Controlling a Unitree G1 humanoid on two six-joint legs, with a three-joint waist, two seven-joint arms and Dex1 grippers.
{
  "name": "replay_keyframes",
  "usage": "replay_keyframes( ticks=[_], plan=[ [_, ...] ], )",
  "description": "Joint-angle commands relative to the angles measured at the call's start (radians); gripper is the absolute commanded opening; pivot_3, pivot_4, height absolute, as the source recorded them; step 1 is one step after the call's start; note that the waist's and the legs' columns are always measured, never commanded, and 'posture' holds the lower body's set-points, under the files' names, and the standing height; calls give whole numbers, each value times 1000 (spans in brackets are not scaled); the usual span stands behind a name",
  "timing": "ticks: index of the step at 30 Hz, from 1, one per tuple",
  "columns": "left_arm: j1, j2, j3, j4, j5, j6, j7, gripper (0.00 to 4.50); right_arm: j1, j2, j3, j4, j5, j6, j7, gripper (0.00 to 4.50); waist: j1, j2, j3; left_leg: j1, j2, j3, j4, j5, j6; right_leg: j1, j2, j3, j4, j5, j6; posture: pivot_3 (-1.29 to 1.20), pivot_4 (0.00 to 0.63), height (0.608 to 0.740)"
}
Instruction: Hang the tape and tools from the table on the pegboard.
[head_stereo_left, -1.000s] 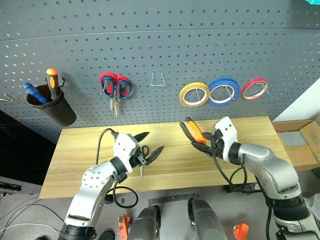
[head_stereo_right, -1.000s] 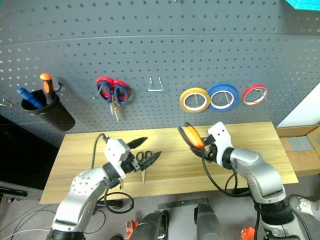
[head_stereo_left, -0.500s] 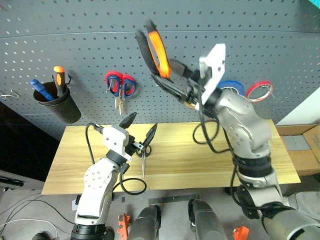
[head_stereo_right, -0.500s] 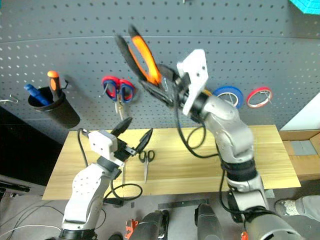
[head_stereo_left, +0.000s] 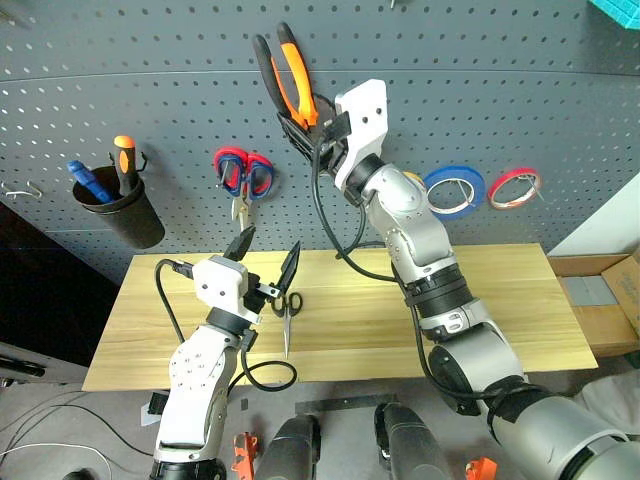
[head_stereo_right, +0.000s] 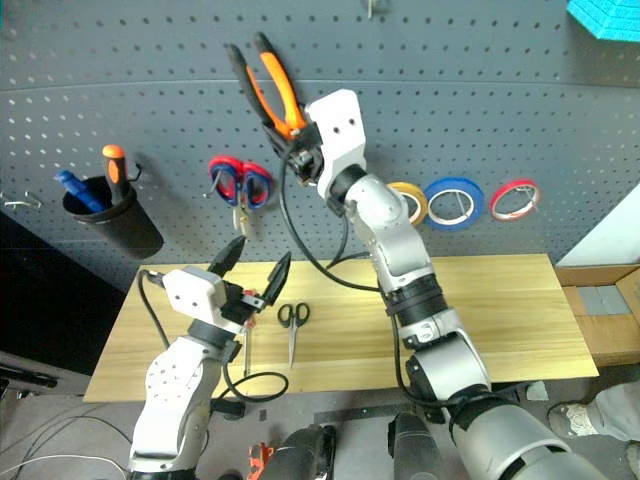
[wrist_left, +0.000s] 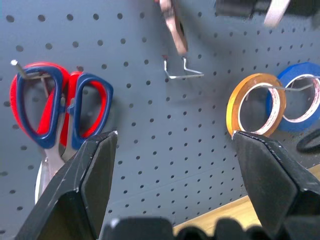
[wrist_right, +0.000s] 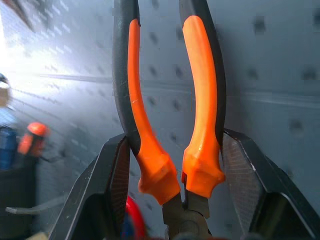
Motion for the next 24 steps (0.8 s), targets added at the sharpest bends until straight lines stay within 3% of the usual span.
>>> replay_keyframes(
  ticks=[1, 8, 21, 24],
  plan=[
    [7, 3, -1, -68, -1, -11, 7, 3937, -53, 18, -38, 51, -7, -126, -44, 2200, 0, 0, 0, 0, 0, 0, 0, 0, 0, 0, 0, 0, 0, 0, 0, 3, 150, 740],
    [28, 12, 6, -98, 0, 12, 10, 3937, -44, 29, -34, 218, -68, -298, -101, 2199, 7, -1, -3, 1, 0, 1, 0, 0, 0, 1, 1, 1, 1, 1, -1, 23, 157, 740],
    [35, 31, 8, -101, 3, 43, 15, 3937, -7, 17, -30, 238, -88, -303, -117, 2198, 12, 0, -4, 2, 0, 2, 1, 0, 0, 1, 2, 3, 1, 3, -2, 21, 168, 740],
    [41, 36, 13, -87, 6, 41, 16, 3937, 5, 22, -46, 224, -77, -289, -135, 3175, 11, 0, -4, 2, 0, 3, 1, 0, 0, 1, 2, 3, 1, 3, -2, 20, 170, 740]
  ],
)
